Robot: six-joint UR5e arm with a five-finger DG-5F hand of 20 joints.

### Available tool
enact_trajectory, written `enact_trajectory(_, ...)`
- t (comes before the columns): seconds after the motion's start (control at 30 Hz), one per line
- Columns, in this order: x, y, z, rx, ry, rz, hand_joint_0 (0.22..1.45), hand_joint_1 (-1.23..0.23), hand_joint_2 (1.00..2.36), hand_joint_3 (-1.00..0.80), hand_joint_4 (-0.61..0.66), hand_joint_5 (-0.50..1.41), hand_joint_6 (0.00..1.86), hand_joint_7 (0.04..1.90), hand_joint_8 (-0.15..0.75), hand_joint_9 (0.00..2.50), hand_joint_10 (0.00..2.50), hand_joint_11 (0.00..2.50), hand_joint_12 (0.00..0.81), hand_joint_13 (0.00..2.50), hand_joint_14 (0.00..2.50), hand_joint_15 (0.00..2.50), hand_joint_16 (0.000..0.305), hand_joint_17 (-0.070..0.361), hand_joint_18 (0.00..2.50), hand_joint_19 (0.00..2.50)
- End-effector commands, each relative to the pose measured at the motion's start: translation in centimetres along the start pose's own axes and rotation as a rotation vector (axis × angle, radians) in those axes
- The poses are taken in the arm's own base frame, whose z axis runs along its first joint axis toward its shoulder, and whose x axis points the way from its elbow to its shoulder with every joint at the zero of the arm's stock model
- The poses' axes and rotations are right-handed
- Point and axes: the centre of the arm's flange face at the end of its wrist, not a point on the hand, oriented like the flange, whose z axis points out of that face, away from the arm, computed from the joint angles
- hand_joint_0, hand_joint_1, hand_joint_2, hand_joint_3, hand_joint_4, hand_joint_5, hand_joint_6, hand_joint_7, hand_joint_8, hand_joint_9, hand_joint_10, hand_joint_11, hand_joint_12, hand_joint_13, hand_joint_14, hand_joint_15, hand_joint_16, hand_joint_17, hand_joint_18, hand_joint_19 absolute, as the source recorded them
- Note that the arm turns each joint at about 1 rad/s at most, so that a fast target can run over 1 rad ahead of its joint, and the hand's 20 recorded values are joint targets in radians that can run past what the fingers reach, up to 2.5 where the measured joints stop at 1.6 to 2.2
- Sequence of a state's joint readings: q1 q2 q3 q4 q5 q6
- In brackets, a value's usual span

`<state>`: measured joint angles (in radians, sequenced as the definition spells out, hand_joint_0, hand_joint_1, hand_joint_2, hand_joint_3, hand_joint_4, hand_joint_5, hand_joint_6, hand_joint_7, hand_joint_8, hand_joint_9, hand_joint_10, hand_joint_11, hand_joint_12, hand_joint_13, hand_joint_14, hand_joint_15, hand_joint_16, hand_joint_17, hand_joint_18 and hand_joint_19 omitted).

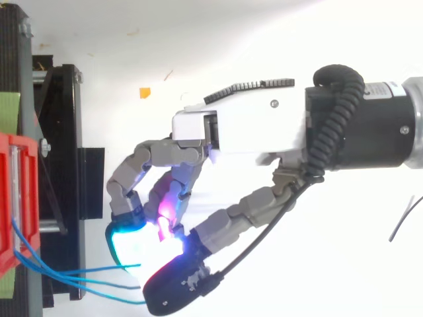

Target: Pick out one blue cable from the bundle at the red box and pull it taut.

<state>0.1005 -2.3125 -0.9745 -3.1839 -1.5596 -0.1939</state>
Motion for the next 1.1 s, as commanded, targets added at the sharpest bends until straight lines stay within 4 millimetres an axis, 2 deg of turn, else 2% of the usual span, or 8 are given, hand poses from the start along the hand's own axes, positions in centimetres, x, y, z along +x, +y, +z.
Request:
enact_trajectory(0.0, 0.1, 0.8, -0.2, 0.013, 0.002, 0.041, 0.60, -0.79, 1.01, -0.02, -0.10, -0.06, 0.91, 1.13, 0.346, 1.14, 0.02, 0.61, 0.393, 0.81, 0.01, 0.39, 0.062, 0.139, 0.80, 0.60)
enact_trajectory(0.4, 0.4, 0.5, -0.3, 0.035, 0.005, 0.241, 0.58, -0.72, 1.01, -0.10, -0.02, -0.07, 0.91, 1.09, 0.352, 1.21, 0.02, 0.65, 0.400, 0.85, 0.01, 0.42, 0.062, 0.140, 0.79, 0.64)
enact_trajectory(0.6, 0.2, -1.3, -0.6, 0.064, 0.001, 0.351, 0.57, -0.71, 1.01, -0.15, 0.01, -0.09, 0.91, 1.07, 0.349, 1.20, 0.03, 0.68, 0.394, 0.84, 0.02, 0.44, 0.060, 0.136, 0.77, 0.65)
enact_trajectory(0.77, 0.3, -1.5, -0.4, 0.041, 0.001, 0.388, 0.56, -0.67, 1.02, -0.23, 0.02, -0.11, 0.91, 1.04, 0.324, 1.18, 0.03, 0.73, 0.364, 0.82, 0.02, 0.46, 0.052, 0.118, 0.70, 0.70)
enact_trajectory(1.07, 0.2, -1.7, -0.3, 0.030, 0.001, 0.393, 0.54, -0.63, 1.01, -0.35, 0.03, -0.11, 0.90, 1.01, 0.327, 1.18, 0.03, 0.73, 0.370, 0.83, 0.02, 0.47, 0.053, 0.120, 0.71, 0.70)
